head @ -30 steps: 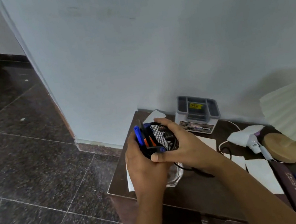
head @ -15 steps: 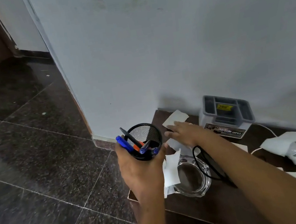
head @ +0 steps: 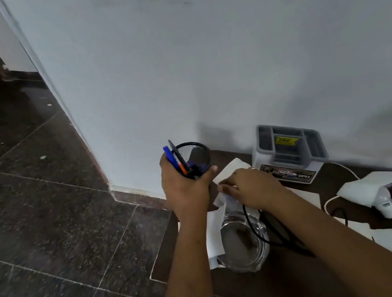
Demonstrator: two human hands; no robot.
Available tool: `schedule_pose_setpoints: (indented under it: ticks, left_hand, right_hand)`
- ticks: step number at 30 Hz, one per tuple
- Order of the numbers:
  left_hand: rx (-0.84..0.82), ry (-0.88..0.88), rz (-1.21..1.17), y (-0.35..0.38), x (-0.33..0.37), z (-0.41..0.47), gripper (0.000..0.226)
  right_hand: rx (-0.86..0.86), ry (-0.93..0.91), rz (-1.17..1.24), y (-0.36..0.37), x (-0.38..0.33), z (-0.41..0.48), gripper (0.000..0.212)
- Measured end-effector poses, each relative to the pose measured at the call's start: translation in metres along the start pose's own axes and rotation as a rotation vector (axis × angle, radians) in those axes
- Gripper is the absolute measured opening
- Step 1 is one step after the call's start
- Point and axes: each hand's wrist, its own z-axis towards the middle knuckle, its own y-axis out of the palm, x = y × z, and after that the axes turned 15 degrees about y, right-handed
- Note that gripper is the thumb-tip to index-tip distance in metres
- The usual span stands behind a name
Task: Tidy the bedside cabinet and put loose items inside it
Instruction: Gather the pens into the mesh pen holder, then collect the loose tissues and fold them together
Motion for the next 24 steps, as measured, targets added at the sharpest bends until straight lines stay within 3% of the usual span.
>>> schedule_pose_setpoints:
  ticks: [5,13,21,24]
  left_hand:
    - [-0.089,0.06,-0.01,0.026,-0.004,0.013,0.076]
    - [-0.234,0.087,0.006,0.06,-0.009,0.041,0.083]
    - [-0.419,0.013,-0.011,0.068,-0.005,0.056,0.096]
    - [-0.46,-0.122,-0.076,0.052,0.001,0.054,0.104]
  right_hand:
    - [-0.033,-0.009,0.017,0.001,0.003,-0.001,0.038]
    - [-0.106,0.056,0.03,-0.002,0.001,0.006,0.044]
    - [-0.095,0.106,0.097,0.002,0.003,0.005,0.049]
    - [-0.053,0.169,0.112,0.0,0.001,0.005,0.049]
